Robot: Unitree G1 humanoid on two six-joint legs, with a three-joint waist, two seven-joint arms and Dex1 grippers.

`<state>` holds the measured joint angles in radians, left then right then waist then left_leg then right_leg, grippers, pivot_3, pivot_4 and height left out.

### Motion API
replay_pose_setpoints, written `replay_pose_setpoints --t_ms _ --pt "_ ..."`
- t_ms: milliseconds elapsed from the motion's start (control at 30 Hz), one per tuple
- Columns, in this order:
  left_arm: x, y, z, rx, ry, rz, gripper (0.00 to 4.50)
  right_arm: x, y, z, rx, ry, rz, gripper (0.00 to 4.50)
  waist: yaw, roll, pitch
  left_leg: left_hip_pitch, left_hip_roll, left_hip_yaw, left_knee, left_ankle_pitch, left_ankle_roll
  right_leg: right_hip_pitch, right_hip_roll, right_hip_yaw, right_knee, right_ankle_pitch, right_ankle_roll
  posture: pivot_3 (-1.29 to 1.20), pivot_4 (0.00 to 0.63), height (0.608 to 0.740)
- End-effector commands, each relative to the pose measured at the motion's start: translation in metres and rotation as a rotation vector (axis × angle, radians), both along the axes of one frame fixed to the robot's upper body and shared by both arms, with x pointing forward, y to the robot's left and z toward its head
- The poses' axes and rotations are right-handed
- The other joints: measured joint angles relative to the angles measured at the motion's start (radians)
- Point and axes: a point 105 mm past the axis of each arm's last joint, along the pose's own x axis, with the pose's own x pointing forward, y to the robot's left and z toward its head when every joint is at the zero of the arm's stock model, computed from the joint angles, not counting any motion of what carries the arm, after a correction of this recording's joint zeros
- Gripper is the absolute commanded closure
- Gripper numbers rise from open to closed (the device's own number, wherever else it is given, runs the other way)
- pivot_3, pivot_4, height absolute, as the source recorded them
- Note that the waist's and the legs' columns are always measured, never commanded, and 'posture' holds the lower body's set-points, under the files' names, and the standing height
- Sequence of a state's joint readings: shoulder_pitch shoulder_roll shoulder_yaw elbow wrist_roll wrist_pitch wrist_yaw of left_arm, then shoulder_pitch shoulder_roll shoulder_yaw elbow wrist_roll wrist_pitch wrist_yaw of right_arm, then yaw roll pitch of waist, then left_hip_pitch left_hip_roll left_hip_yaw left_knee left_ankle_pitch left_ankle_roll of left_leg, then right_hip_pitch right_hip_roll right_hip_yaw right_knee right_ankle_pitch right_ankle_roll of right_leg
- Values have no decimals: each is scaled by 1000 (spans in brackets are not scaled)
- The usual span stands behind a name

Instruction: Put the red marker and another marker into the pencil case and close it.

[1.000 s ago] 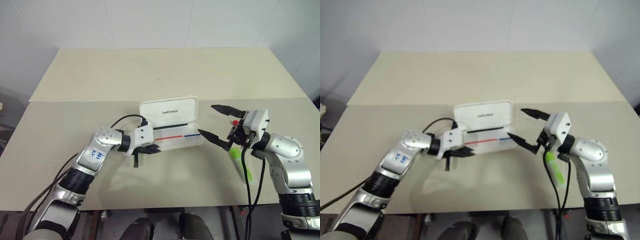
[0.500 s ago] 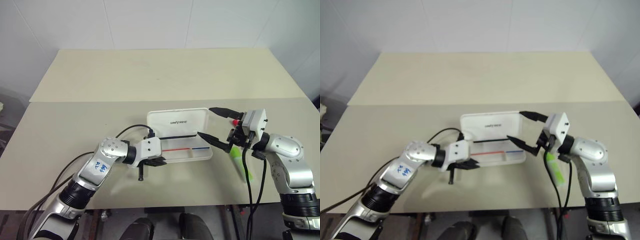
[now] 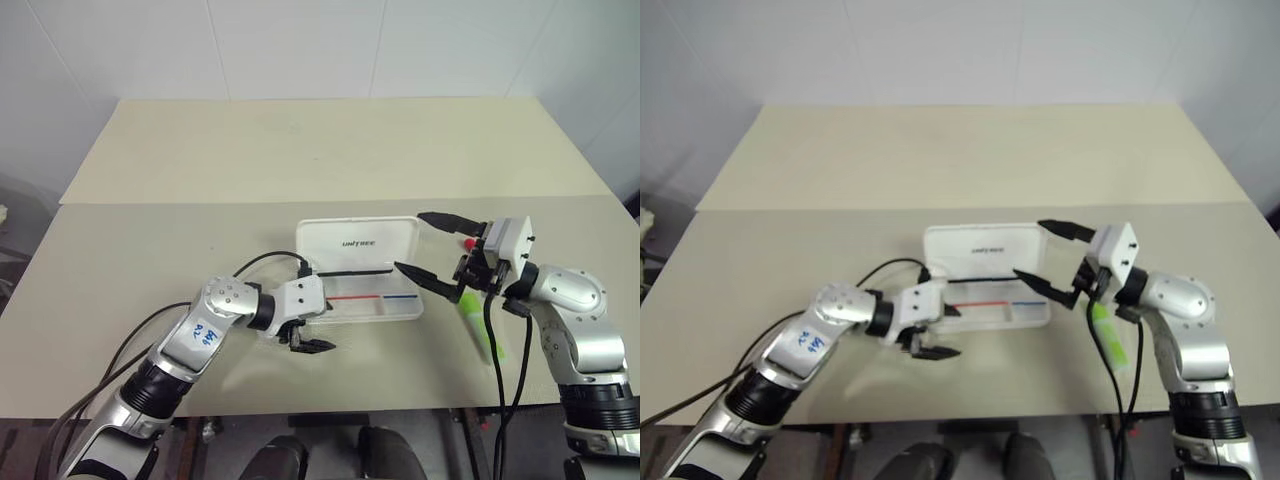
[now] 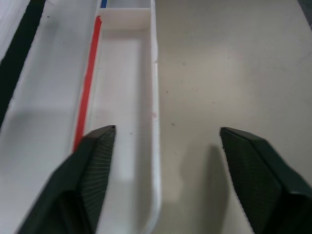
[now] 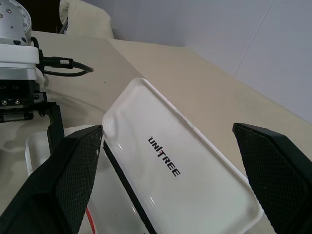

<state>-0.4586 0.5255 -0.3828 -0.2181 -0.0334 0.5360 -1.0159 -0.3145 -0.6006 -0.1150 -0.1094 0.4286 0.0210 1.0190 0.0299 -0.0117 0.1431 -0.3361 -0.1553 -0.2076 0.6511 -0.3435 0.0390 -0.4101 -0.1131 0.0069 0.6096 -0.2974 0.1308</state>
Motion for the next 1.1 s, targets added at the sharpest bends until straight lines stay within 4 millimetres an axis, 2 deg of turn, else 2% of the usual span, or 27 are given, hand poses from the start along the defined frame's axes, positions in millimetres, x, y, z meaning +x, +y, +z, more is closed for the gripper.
replay_pose_setpoints --t_ms 33,367,633,833,900,1100 --pt "-5 -5 8 -47 -7 -31 948 -2 1 9 5 -44 16 0 0 0 0 0 0 0 0 0 0 0 0 0 0 0 0 0 150 740" --pt "-12 -6 9 -175 4 -31 948 -1 -3 8 -1 -29 20 0 -2 0 0 0 0 0 -2 0 0 -1 0 0 0 0 0 0 150 740" --pt "-6 -1 36 -347 -72 -18 948 6 -17 11 14 -1 -24 0 -1 0 0 0 1 1 0 0 0 -1 0 0 -1 0 0 0 150 740" --pt "-7 13 61 -454 -134 -40 948 19 -50 11 38 24 -140 0 -1 0 0 0 1 1 0 0 0 -1 0 0 -1 0 0 0 150 740" --pt "-9 23 69 -466 -137 -47 948 23 -72 0 5 72 -201 0 -2 0 0 0 1 1 -1 0 0 -1 0 0 -1 0 0 0 150 740" --pt "-10 48 82 -415 -152 -24 948 35 -119 -27 -41 187 -352 0 -5 0 0 0 1 2 -1 0 0 -1 0 0 -1 0 0 0 150 740"
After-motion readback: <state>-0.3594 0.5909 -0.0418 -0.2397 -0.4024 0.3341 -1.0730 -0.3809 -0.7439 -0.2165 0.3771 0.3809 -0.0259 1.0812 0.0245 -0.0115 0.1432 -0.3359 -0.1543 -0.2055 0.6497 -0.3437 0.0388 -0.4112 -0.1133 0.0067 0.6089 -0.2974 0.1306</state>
